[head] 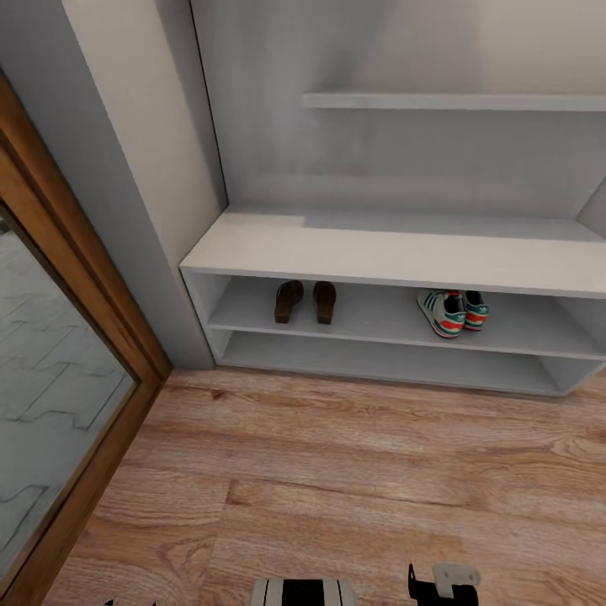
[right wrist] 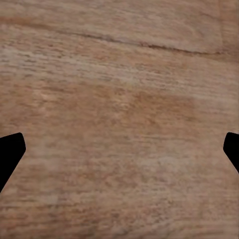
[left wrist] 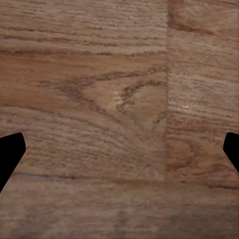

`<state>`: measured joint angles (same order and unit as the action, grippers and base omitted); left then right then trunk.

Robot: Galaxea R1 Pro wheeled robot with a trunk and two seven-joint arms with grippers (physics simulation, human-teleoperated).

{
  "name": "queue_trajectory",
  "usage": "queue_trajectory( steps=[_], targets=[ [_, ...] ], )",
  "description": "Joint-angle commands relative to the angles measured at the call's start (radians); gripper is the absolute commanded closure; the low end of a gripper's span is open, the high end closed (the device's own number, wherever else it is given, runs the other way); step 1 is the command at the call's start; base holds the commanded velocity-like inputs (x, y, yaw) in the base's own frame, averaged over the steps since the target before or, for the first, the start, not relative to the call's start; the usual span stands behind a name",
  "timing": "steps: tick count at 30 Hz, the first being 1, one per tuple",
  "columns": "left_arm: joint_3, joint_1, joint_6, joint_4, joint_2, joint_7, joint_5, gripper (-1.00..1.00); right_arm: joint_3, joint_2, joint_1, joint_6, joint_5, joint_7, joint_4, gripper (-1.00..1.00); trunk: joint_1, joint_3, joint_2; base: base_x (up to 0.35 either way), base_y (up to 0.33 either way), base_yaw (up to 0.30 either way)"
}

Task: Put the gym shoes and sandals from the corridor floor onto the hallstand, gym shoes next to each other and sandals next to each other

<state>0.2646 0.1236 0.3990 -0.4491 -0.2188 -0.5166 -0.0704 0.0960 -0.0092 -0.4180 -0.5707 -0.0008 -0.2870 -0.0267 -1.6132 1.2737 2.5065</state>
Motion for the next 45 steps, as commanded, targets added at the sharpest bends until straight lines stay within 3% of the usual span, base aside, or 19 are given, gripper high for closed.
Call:
queue_trajectory(
  steps=[1, 16, 45],
  targets=[
    [0.004, 0.001, -0.002, 0.001, 0.000, -0.010, -0.007, -1.00, 0.008, 0.000, 0.000, -0.001, 0.000, -0.007, 0.001, -1.00, 0.000, 0.001, 0.000, 0.000, 0.000, 0.000],
    [0.004, 0.001, -0.002, 0.013, 0.002, -0.007, -0.008, -1.00, 0.007, 0.006, 0.002, -0.001, -0.001, -0.006, 0.000, -1.00, 0.000, 0.001, 0.000, 0.000, 0.000, 0.000],
    [0.004, 0.001, -0.002, 0.036, 0.004, -0.007, -0.008, -1.00, 0.007, 0.009, 0.005, 0.006, 0.001, -0.002, 0.001, -1.00, 0.013, -0.111, -0.007, 0.000, 0.000, 0.000]
  ],
)
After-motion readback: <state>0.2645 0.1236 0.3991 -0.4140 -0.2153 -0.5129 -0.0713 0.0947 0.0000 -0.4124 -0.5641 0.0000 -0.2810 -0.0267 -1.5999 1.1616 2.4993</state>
